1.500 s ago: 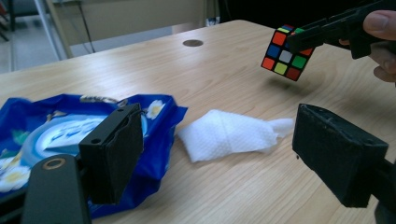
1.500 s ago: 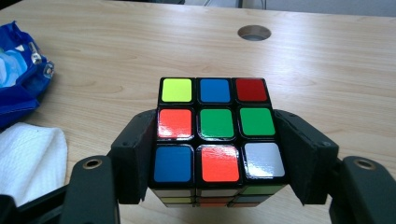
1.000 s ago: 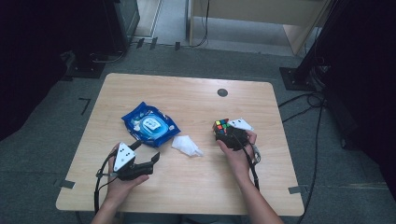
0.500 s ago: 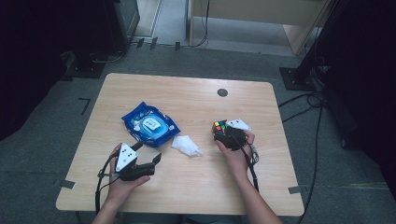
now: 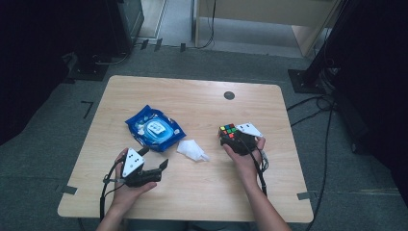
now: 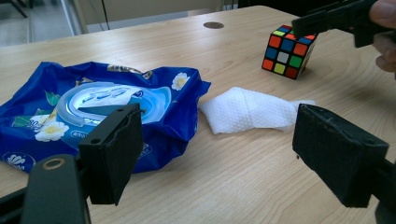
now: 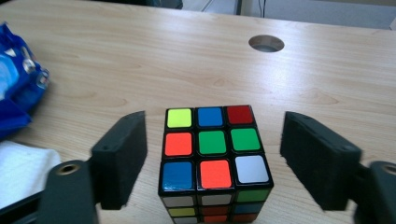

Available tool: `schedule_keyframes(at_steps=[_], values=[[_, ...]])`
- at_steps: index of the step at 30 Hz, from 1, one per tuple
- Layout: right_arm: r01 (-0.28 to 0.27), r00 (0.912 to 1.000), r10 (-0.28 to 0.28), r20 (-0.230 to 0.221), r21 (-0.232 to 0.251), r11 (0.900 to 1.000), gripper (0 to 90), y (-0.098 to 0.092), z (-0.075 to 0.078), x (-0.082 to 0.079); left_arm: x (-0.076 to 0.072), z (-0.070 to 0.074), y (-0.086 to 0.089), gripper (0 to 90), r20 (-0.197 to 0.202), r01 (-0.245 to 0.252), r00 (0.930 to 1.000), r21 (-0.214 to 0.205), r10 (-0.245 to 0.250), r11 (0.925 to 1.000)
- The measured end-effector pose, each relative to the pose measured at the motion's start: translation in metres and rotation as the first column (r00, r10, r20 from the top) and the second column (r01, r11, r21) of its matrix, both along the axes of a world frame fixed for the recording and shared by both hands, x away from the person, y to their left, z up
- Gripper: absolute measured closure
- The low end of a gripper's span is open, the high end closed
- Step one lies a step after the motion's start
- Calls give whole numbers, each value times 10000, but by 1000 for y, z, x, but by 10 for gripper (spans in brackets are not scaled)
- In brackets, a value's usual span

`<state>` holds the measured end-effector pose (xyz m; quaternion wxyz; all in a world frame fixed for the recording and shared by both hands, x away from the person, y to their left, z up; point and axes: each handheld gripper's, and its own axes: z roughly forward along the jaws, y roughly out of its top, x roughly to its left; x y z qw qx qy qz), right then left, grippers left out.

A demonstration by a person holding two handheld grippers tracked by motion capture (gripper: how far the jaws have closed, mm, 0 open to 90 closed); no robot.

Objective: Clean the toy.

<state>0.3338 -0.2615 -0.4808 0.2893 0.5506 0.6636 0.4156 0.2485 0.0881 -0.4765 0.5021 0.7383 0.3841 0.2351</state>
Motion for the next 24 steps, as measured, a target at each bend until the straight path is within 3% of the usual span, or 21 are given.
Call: schedule_keyframes(at_steps=[7,13,17,22,24], values=[[-282,9994,269,205,640,9976,98,-16,27,-19,1,7,-5,167,1,-26,10000,-63,26,10000],[-401,9992,403,-11,748,9964,42,-41,40,-42,0,8,1,167,-52,-62,10000,391,64,9992],[-393,9992,395,-12,830,9958,31,-56,42,-60,-3,9,7,166,26,-144,9999,627,143,9979],[-404,9991,412,-93,772,9962,31,-71,35,-80,-6,3,17,166,-231,-165,9996,795,184,9967],[-382,9991,394,-157,735,9966,31,-76,31,-87,-7,-3,28,166,-531,-688,9958,973,742,9929]])
